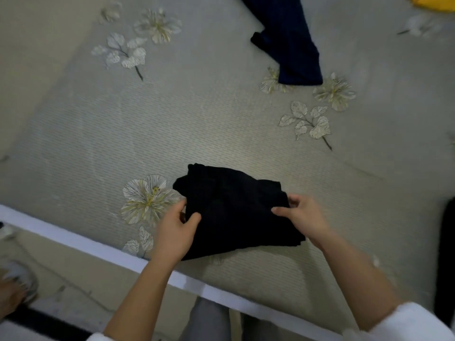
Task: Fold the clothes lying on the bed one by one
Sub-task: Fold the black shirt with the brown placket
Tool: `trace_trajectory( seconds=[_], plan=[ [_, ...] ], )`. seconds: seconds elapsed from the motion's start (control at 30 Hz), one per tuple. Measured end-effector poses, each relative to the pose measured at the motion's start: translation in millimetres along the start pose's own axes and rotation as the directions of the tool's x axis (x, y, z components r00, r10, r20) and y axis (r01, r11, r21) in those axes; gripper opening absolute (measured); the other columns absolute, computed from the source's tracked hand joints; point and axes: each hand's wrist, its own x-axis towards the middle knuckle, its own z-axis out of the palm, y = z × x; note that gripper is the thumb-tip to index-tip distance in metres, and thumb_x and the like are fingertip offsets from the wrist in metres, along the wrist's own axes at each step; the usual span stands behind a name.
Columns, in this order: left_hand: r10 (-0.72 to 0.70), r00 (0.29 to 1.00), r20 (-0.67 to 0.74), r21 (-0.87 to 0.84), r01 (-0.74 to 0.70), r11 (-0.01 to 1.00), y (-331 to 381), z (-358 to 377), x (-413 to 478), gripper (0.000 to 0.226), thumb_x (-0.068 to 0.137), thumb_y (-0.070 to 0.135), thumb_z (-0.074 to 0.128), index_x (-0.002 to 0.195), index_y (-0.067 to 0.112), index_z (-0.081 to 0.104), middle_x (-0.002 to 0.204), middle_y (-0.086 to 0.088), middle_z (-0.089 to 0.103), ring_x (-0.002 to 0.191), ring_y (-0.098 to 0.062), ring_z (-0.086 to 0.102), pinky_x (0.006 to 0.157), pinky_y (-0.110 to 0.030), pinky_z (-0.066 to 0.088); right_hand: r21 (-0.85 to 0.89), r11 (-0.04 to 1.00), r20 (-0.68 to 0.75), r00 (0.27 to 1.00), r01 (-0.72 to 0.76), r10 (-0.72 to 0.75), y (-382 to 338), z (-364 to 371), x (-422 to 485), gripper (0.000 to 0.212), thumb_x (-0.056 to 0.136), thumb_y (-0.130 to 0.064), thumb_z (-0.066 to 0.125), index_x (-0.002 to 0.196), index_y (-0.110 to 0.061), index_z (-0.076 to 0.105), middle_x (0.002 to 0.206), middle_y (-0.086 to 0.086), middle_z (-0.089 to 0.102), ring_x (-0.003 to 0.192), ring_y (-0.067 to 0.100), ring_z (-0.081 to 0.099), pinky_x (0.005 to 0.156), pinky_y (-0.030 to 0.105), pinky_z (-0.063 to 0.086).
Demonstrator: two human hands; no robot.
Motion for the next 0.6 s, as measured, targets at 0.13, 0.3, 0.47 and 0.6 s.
trace_trajectory(
  seconds=[0.13, 0.3, 0.47, 0.6],
  plan=[
    [0.104, 0.989, 0.104, 0.024, -0.107, 0.994, 42.3, 6.9, -30.2, 0.024, 0.091, 0.013, 0.059, 0.103, 0.034, 0.059, 0.073, 0.006, 0.065, 0.064, 0.002, 0.061, 0.054, -0.012, 0.045, 0.070, 0.996, -0.139, 0.989, 0.053, -0.043, 5.4, -17.4, -50.6, 0.026, 0.083, -0.006, 0.069, 0.103, -0.022, 0.070, 0.087, 0.001, 0.074, 0.074, 0.010, 0.071, 0.064, 0.020, 0.055],
    [0.184, 0.951, 0.247, 0.093, -0.212, 0.973, 91.9, 37.1, -62.5, 0.026, 0.092, 0.020, 0.057, 0.115, 0.032, 0.059, 0.080, 0.002, 0.069, 0.072, -0.011, 0.066, 0.066, -0.033, 0.057, 0.132, 0.984, -0.303, 0.950, 0.122, -0.077, 21.7, -73.5, -107.7, 0.029, 0.082, -0.008, 0.071, 0.105, -0.025, 0.069, 0.086, -0.010, 0.073, 0.074, 0.001, 0.069, 0.063, 0.015, 0.051],
    [0.333, 0.870, 0.363, 0.184, -0.417, 0.890, 150.9, 103.4, -96.8, 0.031, 0.092, 0.028, 0.057, 0.123, 0.023, 0.056, 0.097, 0.007, 0.068, 0.086, -0.012, 0.065, 0.073, -0.036, 0.055, 0.218, 0.956, -0.448, 0.890, 0.197, -0.081, 55.1, -146.4, -160.4, 0.033, 0.081, -0.011, 0.073, 0.111, -0.023, 0.069, 0.094, -0.011, 0.072, 0.085, 0.002, 0.069, 0.075, 0.019, 0.055],
    [0.447, 0.757, 0.476, 0.172, -0.579, 0.797, 202.3, 171.7, -144.9, 0.035, 0.095, 0.025, 0.054, 0.130, 0.029, 0.049, 0.092, 0.012, 0.059, 0.081, -0.006, 0.057, 0.058, -0.013, 0.042, 0.310, 0.916, -0.528, 0.847, 0.256, -0.058, 95.0, -212.5, -209.4, 0.032, 0.082, -0.004, 0.072, 0.109, -0.020, 0.065, 0.095, -0.013, 0.069, 0.085, -0.002, 0.066, 0.073, 0.013, 0.054]
  ],
)
